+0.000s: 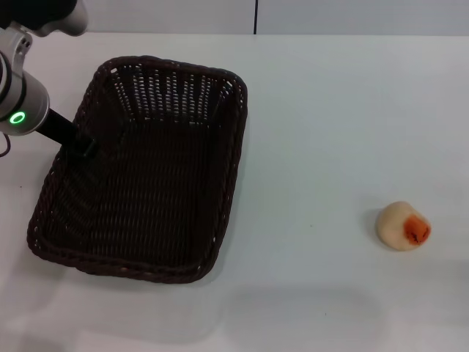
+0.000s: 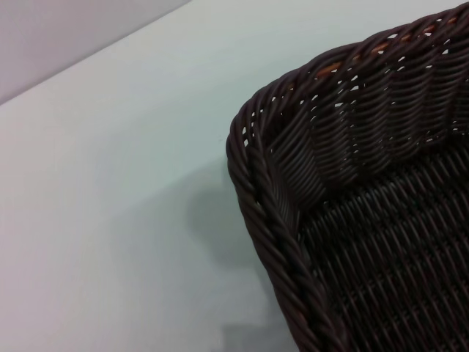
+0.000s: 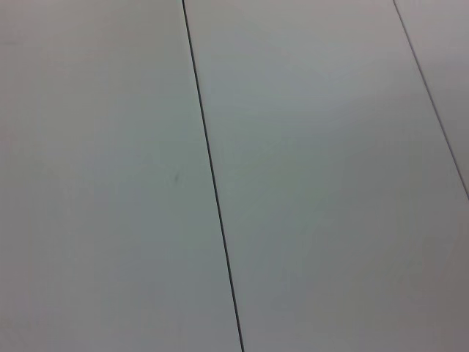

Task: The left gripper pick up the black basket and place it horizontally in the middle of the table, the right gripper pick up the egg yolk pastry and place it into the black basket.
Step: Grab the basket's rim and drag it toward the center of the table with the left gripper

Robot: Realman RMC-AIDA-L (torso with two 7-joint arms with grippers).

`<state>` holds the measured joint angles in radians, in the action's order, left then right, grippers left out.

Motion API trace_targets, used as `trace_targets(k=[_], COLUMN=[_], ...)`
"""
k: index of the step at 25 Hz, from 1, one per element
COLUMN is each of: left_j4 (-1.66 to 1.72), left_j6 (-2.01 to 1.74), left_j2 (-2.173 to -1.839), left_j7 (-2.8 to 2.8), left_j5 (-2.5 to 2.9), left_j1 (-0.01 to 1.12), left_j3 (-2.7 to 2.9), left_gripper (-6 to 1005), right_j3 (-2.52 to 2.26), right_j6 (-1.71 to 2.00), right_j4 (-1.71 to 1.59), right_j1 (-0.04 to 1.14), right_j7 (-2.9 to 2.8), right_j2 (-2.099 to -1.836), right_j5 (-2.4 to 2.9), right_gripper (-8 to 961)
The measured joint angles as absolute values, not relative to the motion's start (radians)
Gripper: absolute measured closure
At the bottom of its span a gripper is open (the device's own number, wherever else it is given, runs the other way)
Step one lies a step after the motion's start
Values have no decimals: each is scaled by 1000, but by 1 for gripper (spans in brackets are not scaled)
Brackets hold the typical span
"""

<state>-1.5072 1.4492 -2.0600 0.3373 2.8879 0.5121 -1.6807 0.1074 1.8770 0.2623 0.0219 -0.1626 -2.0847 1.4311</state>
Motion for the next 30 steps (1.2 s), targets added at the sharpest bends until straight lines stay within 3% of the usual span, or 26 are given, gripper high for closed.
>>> trace_targets(k=[12,18,30], left_j4=[-1547,-1504,-1379], left_j6=[1409,1430,1451], left_j2=[-2064,-2063,-2064], left_j7=[605,742,924], left_j5=[2754,2669,2499], left_j1=[565,684,795], left_j3=[-1707,-1743,-1751], left_gripper=[727,784,811], right_j3=[107,104,104], right_j6=[1881,1903,1917], right_j4=[261,261,262], right_j1=[20,19,17], right_j7=[-163,-163,-163], right_j2=[-2083,-2084,-2086], right_j5=[1431,1431,1431], right_gripper=[212,213,212])
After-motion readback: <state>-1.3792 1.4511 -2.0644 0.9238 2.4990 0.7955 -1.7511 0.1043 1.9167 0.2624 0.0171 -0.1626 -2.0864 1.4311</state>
